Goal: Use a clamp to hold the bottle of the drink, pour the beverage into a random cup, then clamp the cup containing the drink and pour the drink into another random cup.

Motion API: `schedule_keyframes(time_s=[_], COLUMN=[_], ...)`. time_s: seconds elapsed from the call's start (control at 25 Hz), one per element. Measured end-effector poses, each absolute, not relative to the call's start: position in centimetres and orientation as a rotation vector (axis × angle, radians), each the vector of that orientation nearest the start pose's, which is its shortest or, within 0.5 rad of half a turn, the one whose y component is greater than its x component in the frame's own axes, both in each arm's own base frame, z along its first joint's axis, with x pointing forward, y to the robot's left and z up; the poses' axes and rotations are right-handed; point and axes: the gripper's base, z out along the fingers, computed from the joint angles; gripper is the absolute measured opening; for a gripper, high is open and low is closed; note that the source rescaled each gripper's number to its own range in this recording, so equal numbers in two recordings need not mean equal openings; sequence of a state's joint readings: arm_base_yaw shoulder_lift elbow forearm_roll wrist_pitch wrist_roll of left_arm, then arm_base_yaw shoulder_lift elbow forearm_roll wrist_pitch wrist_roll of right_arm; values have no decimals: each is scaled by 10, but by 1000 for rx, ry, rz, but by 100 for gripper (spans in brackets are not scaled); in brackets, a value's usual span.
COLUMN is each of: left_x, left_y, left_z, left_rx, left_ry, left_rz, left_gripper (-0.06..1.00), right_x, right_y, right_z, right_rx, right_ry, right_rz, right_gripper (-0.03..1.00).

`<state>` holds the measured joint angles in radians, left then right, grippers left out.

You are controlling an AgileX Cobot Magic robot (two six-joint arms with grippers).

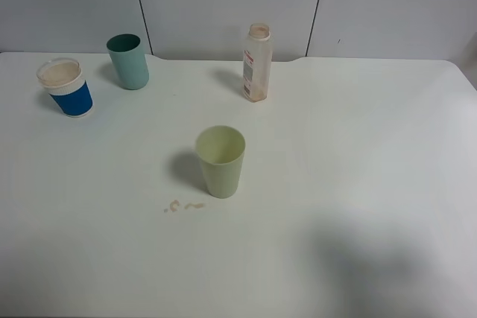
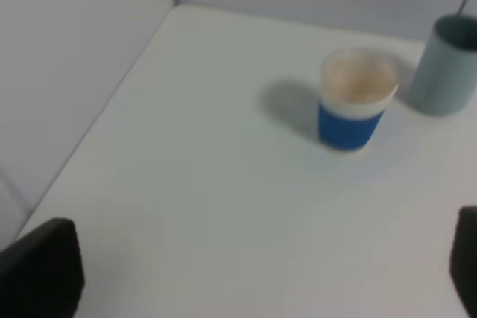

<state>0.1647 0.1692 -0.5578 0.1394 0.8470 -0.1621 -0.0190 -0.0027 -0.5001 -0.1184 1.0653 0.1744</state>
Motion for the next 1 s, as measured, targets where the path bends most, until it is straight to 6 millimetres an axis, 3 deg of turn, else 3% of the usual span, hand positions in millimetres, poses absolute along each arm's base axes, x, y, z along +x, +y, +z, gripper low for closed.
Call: schedule_keyframes(time_s=[0.44,1.0], left_x=[-12,-19], left_y=[11,11], left_z=[295,284], left_rx=[-355,-338], left_ry=[2056,2056], left_rz=[197,222], left_gripper=[100,100], right_x=[-6,-6], right_y=[-9,-9], right_z=[277,277], right_rx=[203,203], right_ry=[2031,2031], right_rz=[-44,-44], right_gripper=[100,100])
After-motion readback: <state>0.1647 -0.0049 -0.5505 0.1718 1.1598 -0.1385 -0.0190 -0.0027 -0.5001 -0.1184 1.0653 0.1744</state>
